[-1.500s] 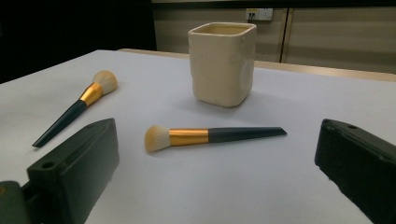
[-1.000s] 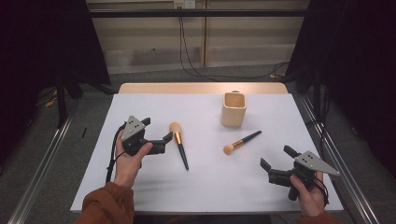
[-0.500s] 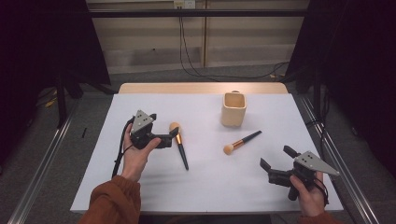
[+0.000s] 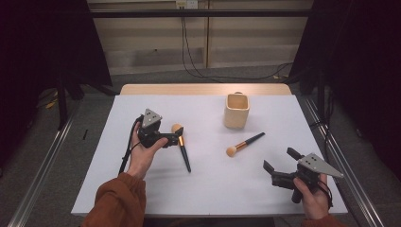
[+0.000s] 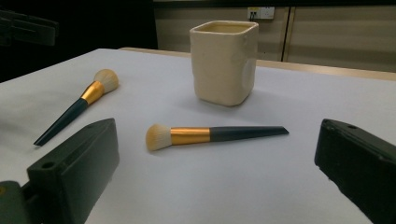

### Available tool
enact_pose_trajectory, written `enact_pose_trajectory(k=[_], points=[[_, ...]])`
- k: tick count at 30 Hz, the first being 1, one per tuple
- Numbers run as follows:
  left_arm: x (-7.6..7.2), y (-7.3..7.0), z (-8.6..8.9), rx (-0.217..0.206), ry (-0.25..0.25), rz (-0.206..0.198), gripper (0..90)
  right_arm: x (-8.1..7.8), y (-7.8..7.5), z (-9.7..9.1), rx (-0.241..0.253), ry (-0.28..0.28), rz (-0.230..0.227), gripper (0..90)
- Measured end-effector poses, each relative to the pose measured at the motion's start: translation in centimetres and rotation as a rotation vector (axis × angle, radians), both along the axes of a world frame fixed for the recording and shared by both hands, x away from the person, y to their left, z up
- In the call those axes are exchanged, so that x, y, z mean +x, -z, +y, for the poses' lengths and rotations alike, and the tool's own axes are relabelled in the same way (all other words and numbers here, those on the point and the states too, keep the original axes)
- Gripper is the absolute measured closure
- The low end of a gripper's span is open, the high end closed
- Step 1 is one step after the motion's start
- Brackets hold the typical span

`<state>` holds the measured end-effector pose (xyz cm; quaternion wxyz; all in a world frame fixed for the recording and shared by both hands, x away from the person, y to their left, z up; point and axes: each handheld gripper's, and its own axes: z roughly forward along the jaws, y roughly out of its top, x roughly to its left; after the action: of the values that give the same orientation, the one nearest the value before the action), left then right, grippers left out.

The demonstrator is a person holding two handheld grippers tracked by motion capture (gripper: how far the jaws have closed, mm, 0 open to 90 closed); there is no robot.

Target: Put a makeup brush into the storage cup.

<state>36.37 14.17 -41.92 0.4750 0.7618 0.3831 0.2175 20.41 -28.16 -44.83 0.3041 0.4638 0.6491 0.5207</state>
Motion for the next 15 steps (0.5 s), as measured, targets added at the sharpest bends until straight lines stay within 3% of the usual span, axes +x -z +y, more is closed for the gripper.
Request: enact_pose_trajectory(k=[5, 15], points=[[0.35, -0.25, -0.31, 0.031, 0.011, 0.017, 3.0, 0.02, 0.01, 0.05, 0.001, 0.000, 0.001, 0.0], [0.81, -0.57, -1.06, 0.114, 0.022, 0.114, 3.0, 0.00, 0.03, 0.04, -0.004, -0.002, 0.001, 0.0]])
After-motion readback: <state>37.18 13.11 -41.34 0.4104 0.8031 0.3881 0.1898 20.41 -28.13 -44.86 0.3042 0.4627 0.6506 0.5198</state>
